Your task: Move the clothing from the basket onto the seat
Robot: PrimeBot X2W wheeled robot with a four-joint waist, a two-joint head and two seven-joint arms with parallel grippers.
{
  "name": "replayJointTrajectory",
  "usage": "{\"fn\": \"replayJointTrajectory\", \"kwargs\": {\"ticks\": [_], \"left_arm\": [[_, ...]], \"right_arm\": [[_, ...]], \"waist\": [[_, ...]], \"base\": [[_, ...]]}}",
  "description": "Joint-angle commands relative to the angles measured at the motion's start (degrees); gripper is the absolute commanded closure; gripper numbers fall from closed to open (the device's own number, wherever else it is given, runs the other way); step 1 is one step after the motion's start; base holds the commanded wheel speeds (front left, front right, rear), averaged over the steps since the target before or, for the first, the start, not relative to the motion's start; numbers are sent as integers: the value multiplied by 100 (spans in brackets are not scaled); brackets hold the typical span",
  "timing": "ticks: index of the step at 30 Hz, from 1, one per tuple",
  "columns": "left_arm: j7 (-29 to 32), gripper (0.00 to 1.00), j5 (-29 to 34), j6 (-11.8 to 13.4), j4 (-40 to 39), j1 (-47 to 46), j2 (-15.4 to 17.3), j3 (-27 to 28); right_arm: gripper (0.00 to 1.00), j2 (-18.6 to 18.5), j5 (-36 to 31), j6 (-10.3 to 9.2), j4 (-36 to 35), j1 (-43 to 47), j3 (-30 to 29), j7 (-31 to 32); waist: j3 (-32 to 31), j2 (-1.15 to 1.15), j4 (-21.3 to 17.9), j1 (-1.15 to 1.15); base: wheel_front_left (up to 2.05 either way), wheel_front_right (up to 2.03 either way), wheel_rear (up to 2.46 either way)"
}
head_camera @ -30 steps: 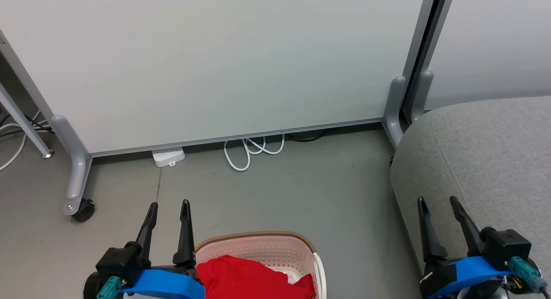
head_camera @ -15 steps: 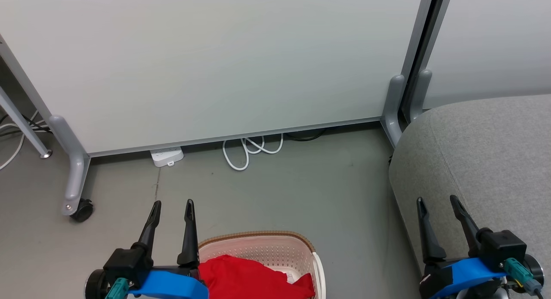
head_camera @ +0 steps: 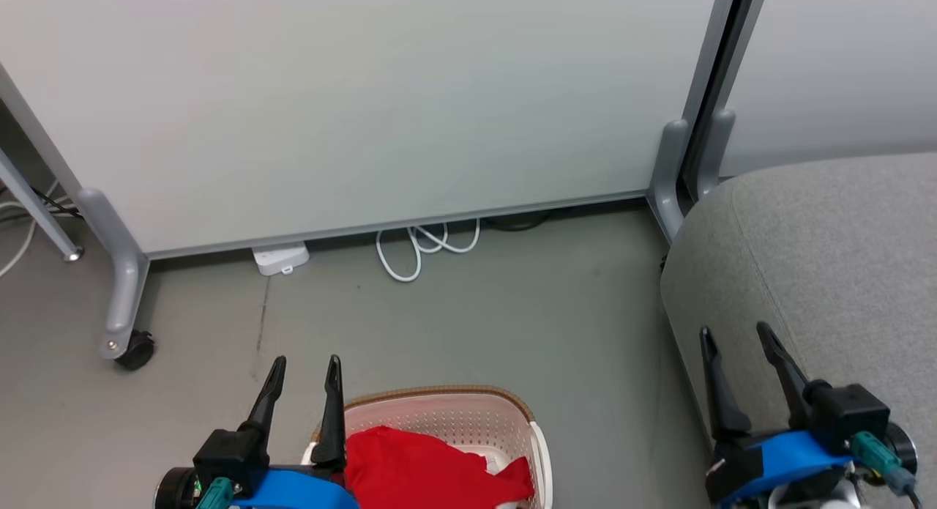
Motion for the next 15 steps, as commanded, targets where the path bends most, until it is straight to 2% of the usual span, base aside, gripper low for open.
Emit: {"fn": "replayJointTrajectory", "kwargs": {"ticks": [1,7,15], "left_arm": [[-7,0,38,-8,34,-58,46,-7],[158,0,209,-135,328,-386,179,-227],[386,0,592,-601,1142,-1083,466,-732]], "right_arm": [[0,-17,35,-2,-69,-123,42,-10],[0,-17,2,-2,-274,-669,235,-85],[0,-16,101,-3,-403,-1505,488,-297]], "waist": [[135,0,-64,0],[893,0,-313,0],[2203,0,-789,0]], "base": [[0,0,0],[0,0,0],[0,0,0]]}}
